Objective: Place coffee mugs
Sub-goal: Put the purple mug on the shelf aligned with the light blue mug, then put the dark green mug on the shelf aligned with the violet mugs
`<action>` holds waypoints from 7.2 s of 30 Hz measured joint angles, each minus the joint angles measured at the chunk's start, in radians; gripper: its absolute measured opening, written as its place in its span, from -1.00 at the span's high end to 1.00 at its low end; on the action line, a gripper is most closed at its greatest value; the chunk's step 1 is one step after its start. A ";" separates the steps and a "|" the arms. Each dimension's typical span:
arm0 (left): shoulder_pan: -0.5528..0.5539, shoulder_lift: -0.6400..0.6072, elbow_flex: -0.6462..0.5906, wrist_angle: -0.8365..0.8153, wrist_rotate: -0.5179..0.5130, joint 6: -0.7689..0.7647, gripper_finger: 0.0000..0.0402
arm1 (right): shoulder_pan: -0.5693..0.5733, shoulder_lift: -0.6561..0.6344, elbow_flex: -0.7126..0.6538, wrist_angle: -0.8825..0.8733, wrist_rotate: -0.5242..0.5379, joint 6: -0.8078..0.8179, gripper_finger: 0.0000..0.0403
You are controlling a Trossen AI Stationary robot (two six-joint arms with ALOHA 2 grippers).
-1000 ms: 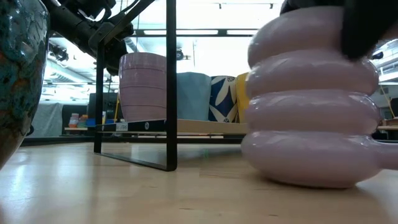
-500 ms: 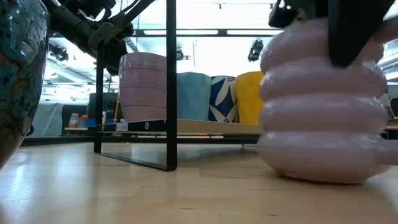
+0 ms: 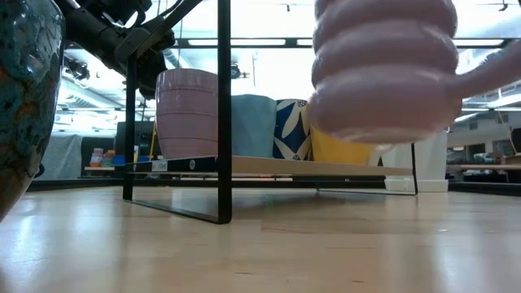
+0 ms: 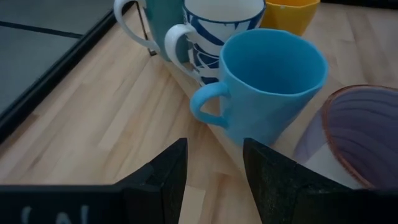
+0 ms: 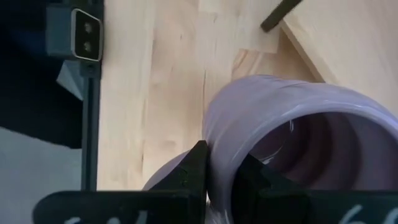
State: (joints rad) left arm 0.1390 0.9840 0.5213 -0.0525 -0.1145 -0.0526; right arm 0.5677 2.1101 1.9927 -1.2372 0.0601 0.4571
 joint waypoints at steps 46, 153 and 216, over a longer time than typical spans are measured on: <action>-0.003 -0.001 0.000 -0.006 0.048 -0.076 0.19 | -0.305 -0.064 -0.066 -0.072 -0.017 -0.787 0.77; -0.003 -0.001 0.000 -0.005 0.048 -0.090 0.19 | -0.395 -0.061 -0.130 -0.067 -0.024 -0.658 0.29; -0.879 0.129 0.413 -0.628 -0.295 -0.313 0.19 | -0.052 -0.062 0.294 -0.247 0.442 0.063 -0.15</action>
State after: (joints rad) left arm -0.7402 1.1128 0.9339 -0.6804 -0.4091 -0.3652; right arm 0.5160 2.0480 2.2868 -1.4843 0.5019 0.5198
